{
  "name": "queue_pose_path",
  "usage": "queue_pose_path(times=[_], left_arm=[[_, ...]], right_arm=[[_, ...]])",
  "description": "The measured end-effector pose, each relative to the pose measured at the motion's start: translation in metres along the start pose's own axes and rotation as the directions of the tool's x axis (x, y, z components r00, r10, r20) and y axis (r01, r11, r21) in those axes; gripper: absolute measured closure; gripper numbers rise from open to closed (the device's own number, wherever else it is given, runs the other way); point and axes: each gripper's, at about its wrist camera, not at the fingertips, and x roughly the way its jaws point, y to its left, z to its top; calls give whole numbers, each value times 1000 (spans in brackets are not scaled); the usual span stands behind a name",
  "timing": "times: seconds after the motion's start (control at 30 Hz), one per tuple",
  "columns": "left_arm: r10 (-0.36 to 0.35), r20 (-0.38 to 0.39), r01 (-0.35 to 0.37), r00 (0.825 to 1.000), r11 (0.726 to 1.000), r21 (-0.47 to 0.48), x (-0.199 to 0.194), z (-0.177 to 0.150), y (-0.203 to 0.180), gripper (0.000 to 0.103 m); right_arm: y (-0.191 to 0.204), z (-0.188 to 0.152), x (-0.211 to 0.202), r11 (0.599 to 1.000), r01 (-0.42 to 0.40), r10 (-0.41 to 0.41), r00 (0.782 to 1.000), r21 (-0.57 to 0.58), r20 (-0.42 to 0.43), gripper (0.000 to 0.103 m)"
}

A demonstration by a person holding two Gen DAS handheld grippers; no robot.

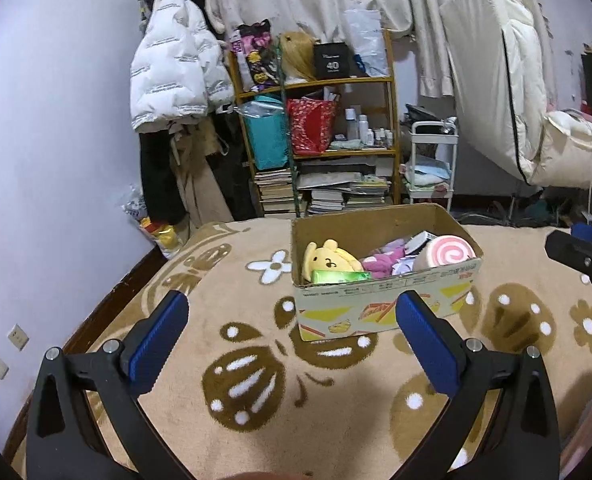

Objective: Organize soft objects

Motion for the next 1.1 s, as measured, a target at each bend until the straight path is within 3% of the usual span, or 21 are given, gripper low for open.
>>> queue_pose_path(times=[1.1], left_arm=[[-39,-53,38,998,999,-16,9,-1,1,1]], right_arm=[[-2,0,-4,1000,15,-15,1000,24,11,0]])
